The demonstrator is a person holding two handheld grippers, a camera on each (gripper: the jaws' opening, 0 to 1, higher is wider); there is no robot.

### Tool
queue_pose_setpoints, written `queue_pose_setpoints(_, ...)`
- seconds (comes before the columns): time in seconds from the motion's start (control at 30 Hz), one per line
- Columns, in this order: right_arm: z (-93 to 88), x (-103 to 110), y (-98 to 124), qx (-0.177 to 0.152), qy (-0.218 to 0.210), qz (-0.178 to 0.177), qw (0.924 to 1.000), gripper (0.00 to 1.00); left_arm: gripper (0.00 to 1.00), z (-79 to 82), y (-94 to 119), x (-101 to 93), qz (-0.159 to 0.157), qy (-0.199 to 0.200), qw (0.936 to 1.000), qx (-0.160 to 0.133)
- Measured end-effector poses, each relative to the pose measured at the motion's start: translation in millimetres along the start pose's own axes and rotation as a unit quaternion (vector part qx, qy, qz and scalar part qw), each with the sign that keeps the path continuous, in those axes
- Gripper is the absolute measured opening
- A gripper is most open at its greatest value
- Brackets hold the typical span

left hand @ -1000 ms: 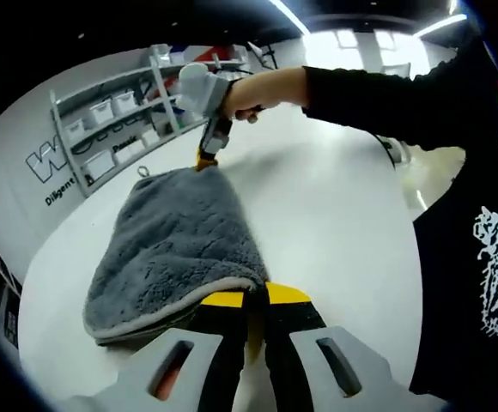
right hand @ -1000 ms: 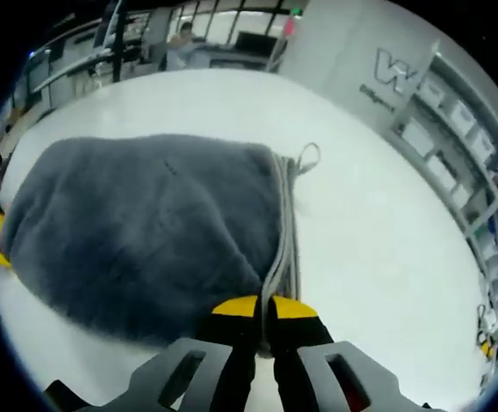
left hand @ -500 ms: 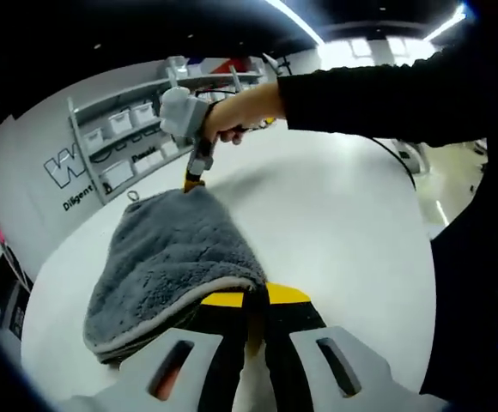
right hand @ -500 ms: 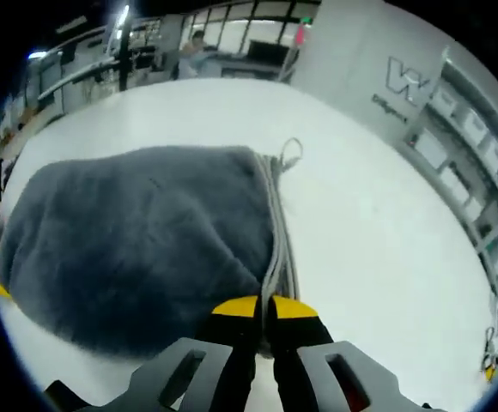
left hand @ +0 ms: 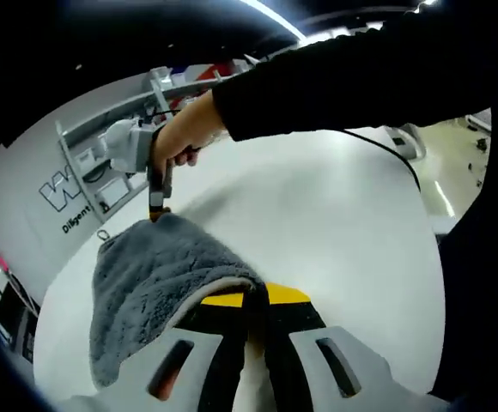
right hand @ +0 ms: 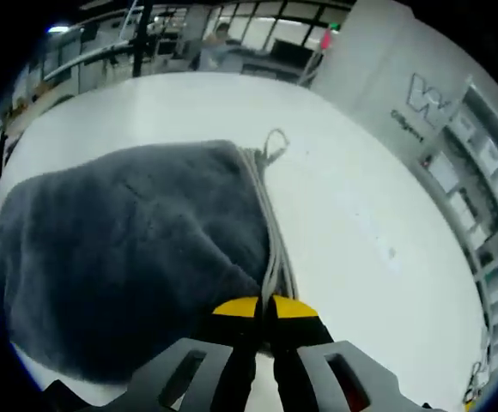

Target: Open the folded towel by lifting each exposed corner and separating the folded layers until the towel lies flat within the target outline without major curled edges

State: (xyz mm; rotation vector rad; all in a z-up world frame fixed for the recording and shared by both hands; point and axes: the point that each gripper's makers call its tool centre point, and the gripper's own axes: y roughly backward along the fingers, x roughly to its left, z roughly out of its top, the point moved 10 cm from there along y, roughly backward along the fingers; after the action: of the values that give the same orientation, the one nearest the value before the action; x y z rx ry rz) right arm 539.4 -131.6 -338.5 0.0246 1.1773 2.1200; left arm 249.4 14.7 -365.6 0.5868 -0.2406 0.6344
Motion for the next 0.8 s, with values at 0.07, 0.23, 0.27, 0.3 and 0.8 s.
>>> queue_pose_setpoints(0.07,6.0,2.8,-4.5,-0.001,0.008,0.000,1.0000,0.00,0.05,0.4,-1.4,0.2,0.000,0.000,1.0000,-0.002)
queue_pose_setpoints(0.23,16.3,7.9,-10.6,0.006,0.034,-0.006,0.9994,0.00,0.04,3.1,-5.9,-0.4,0.000,-0.008,1.0000,0.000)
queue_pose_setpoints(0.27,19.0,8.2,-12.4,0.009,0.041,-0.008,0.9991,0.00,0.04,3.4,-6.5,-0.7,0.001,-0.011,0.9999,0.000)
queue_pose_setpoints(0.3,22.8,10.4,-14.7,0.011,0.054,-0.011,0.9984,0.00,0.04,4.1,-7.7,-0.8,0.003,-0.014,0.9999,0.000)
queue_pose_setpoints(0.8,45.3,19.8,-27.7,0.024,0.094,-0.015,0.9952,0.00,0.04,7.0,-15.5,0.1,0.007,-0.017,0.9998,-0.004)
